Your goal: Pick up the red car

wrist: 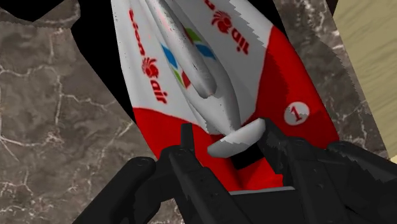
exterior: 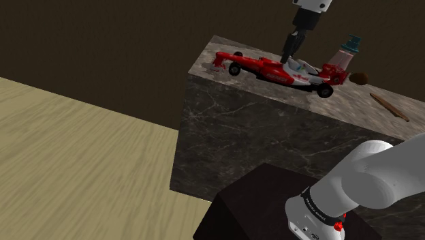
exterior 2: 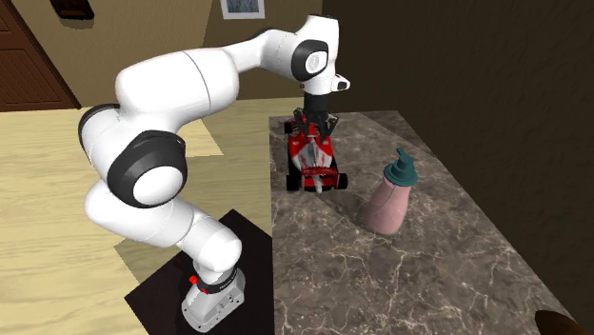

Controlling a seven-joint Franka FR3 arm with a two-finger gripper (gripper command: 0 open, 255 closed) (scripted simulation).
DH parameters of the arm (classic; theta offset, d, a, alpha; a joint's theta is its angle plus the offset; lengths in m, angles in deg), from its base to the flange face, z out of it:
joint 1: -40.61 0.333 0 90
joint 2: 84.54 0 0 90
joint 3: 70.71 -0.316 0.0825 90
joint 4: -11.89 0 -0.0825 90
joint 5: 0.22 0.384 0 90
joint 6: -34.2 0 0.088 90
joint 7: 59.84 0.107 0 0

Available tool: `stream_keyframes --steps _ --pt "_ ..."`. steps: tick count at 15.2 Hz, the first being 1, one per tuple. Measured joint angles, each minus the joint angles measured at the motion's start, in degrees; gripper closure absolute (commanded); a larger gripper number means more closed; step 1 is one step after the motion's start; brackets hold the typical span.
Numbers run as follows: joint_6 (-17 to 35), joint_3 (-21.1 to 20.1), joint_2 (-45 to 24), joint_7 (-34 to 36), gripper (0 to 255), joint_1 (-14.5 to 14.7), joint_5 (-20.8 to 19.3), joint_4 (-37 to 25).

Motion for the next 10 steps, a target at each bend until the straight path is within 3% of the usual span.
stream_keyframes --steps 10 --pt "-7.41 -0.04 -2.41 -0.51 255 0.19 0.41 -9.81"
